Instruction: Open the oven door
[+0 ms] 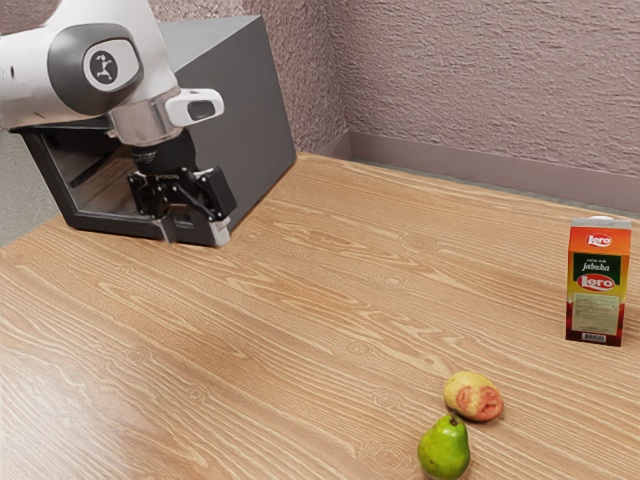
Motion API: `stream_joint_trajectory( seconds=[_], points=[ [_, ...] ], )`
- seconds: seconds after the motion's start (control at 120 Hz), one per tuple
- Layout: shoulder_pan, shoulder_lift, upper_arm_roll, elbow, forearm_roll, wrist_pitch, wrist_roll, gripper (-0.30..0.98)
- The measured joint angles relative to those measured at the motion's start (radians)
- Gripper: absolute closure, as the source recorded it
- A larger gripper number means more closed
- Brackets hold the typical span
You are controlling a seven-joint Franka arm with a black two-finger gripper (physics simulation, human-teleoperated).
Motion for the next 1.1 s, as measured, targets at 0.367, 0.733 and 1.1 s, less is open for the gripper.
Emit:
stream_joint_trajectory(
  seconds=[0.367,0.733,1.1],
  points=[
    [-0.004,-0.273,0.009,0.065,0.136,-0.001,0.236,0.00],
    [-0.094,-0.404,0.361,-0.511,0.149,0.591,1.048,0.00],
    [-0.104,-0.233,0.547,-0.435,-0.216,0.884,1.630,0.00]
  ],
)
